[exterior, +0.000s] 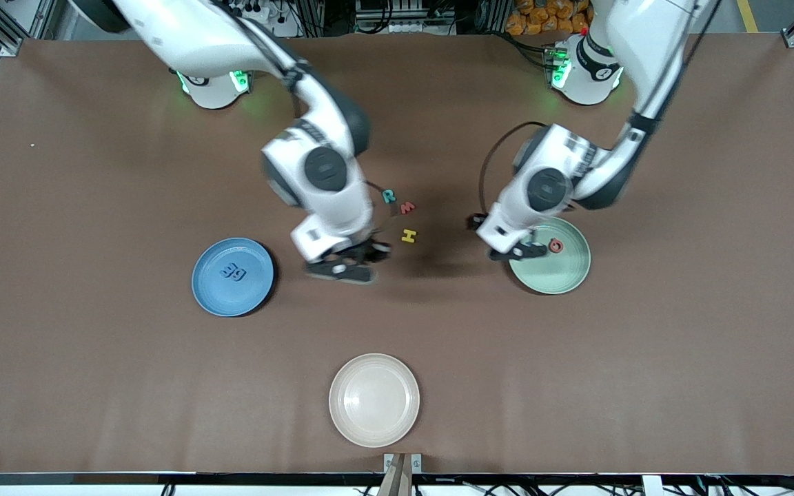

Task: Sort upper and lower case letters into plates
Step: 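Place the yellow u on the blue plate with the right gripper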

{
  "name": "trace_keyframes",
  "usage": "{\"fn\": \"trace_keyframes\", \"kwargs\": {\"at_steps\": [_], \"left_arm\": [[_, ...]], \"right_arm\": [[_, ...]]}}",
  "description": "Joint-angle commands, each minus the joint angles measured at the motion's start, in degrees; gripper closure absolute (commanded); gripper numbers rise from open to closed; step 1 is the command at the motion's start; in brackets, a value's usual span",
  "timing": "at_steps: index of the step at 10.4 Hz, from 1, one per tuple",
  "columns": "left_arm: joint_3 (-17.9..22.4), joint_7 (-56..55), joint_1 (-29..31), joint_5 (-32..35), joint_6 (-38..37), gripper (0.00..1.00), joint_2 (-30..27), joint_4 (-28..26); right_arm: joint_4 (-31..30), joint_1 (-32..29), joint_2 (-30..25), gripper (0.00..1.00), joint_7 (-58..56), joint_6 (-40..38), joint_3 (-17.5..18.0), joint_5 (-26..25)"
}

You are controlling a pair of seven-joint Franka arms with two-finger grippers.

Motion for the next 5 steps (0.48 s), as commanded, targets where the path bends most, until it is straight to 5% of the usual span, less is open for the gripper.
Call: {"fn": "trace_keyframes", "kwargs": {"at_steps": [1, 5], "left_arm": [[0.5, -8.0, -5.5, -0.6, 1.3, 0.0, 4.0, 4.6], [0.9, -29.6, -13.7, 8.4, 5.5, 0.0, 11.0, 9.0]], "right_arm": [[-12.4, -8.2, -7.8, 1.0, -11.2, -1.9, -0.5, 5.4], [-19.7, -11.5, -5.5, 1.0, -17.9, -1.1, -9.1, 5.6]]}}
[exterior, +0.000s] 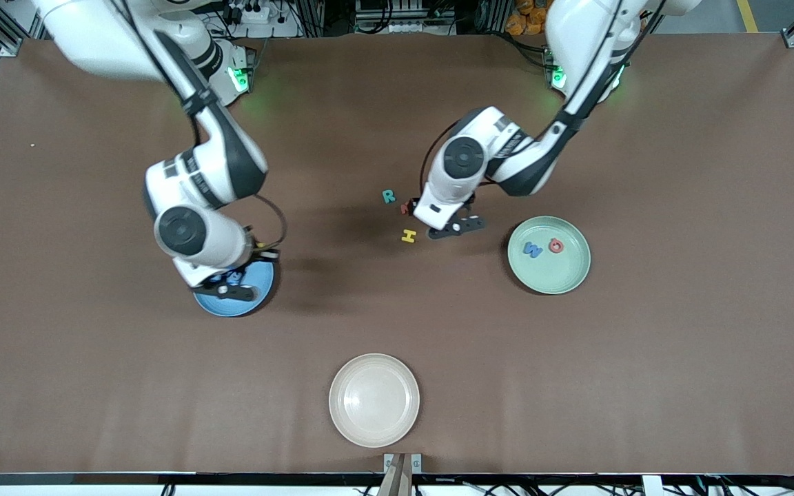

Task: Sort upper and lower case letters into plates
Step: 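Place the yellow u on the blue plate with the right gripper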

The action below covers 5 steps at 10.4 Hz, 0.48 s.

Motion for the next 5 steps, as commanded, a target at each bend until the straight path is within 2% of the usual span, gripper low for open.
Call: {"fn": "trace_keyframes", "kwargs": {"at_steps": [1, 3, 4, 5], "left_arm": [[0.5, -12.5, -3.6, 7.1, 0.2, 0.0, 5.2, 5.1], [0.5, -14.3, -4.4, 8.8, 0.2, 0.0, 6.9, 6.9], [0.5, -14.3, -4.4, 8.8, 0.2, 0.0, 7.3, 8.3], [0.5, -14.6, -4.4, 8.6, 0.2, 0.0, 7.5, 8.9]], "right_arm": [[-4.0, -0.7, 0.8, 1.0, -1.6, 3.0, -2.4, 1.5], [-4.4, -1.1, 3.0, 1.0, -2.6, 5.3, -4.6, 1.5], [-4.4, -1.1, 3.9, 0.78, -2.6, 7.1, -5.2, 1.5], [-4.4, -1.1, 4.2, 0.46, -2.6, 7.8, -5.4, 1.5]]}}
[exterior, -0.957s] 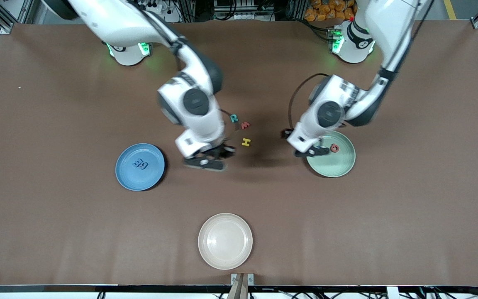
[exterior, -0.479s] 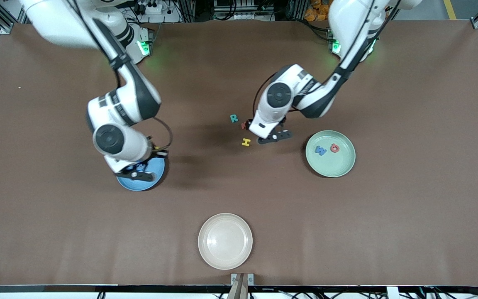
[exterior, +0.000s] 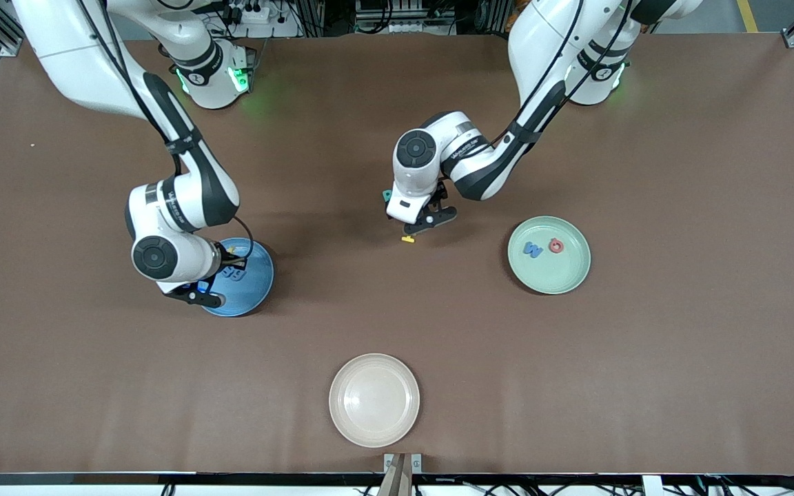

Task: Sort upper and lower case letters into plates
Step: 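Place the yellow u on the blue plate with the right gripper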

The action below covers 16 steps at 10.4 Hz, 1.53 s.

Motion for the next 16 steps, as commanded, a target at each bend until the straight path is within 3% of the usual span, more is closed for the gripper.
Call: {"fn": "trace_keyframes", "kwargs": {"at_steps": [1, 5, 16], "left_arm": [[0.2, -2.8, -0.3, 1.0, -0.5, 0.0, 1.1, 3.2], [0.1, -20.8, -4.2, 0.9, -0.8, 0.0, 0.8, 3.1], [0.1, -22.4, -7.0, 1.1, -0.1, 0.0, 3.5, 3.1]], "right_arm": [[-0.1, -0.3, 0.1, 0.35, -1.0, 1.3, -0.4, 1.5], [1.0, 0.0, -0.8, 0.32, -0.9, 0.6, -0.2, 1.6], [1.9, 0.2, -0.8, 0.33, -0.8, 1.0, -0.2, 1.6]]}}
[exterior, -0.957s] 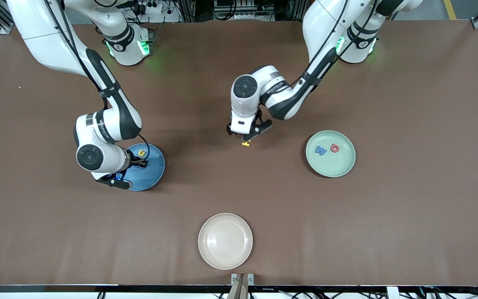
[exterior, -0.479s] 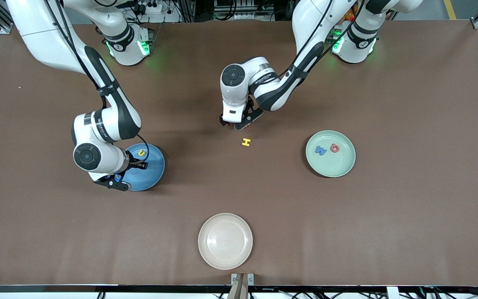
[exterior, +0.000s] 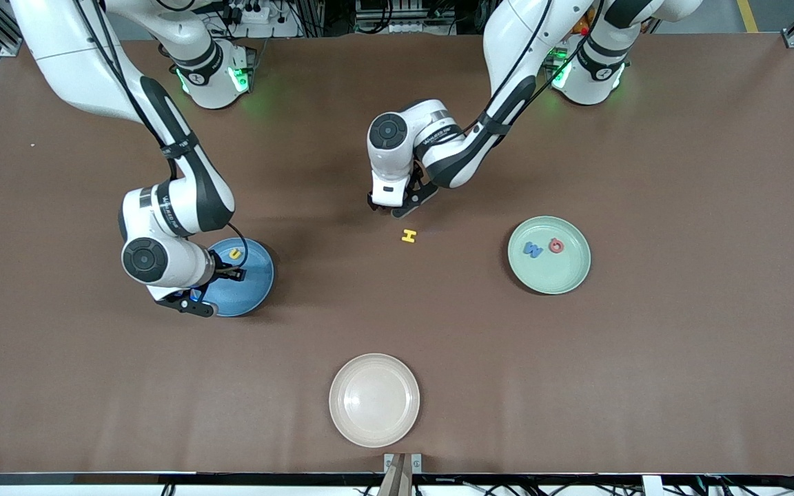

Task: Sort upper and lower case letters into plates
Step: 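Place the yellow u on the blue plate with the right gripper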

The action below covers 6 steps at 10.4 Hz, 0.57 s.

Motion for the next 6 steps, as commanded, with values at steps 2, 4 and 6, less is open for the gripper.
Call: {"fn": "trace_keyframes", "kwargs": {"at_steps": [2, 4, 6], "left_arm": [[0.0, -1.6, -1.7, 0.9, 0.8, 0.0, 2.3, 1.4], [0.0, -1.6, -1.7, 0.9, 0.8, 0.0, 2.4, 1.7], [0.0, -1.6, -1.6, 0.9, 0.8, 0.28, 2.4, 1.7]], "right_arm": [[-0.1, -0.1, -0.5, 0.33, -0.8, -0.1, 0.1, 1.3], [-0.1, -0.1, -0.5, 0.33, -0.8, -0.2, 0.1, 1.4], [-0.1, 0.0, -0.5, 0.34, -0.7, -0.4, 0.1, 1.3]]}}
